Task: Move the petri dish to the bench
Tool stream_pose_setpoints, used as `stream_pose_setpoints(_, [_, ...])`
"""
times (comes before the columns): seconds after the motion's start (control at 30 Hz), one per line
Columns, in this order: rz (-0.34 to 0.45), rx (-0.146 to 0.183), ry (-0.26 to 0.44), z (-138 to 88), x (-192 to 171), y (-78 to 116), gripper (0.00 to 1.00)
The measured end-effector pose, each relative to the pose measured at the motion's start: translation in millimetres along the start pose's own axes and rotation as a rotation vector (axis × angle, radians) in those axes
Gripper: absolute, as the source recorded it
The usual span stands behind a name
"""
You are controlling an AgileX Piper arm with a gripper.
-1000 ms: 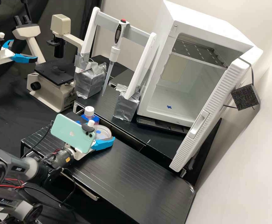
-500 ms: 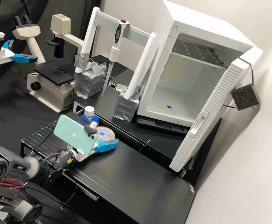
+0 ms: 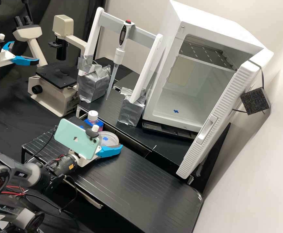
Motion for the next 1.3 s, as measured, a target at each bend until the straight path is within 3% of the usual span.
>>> stream_pose_setpoints(0.2, [0.058,-0.032,0.026,-8,-8,7.6,1.00])
stream_pose_setpoints(0.33, [0.124,-0.021,0.039,-13,-16,15.8,1.00])
stream_pose_setpoints(0.5, [0.137,-0.016,0.079,-18,-19,17.1,1.00])
stream_pose_setpoints(0.67, [0.150,0.025,0.121,-30,-13,11.0,1.00])
stream_pose_setpoints(0.93, [0.280,0.065,0.117,-52,17,16.4,1.00])
stream_pose_setpoints(1.3, [0.312,0.076,0.123,-68,41,20.4,1.00])
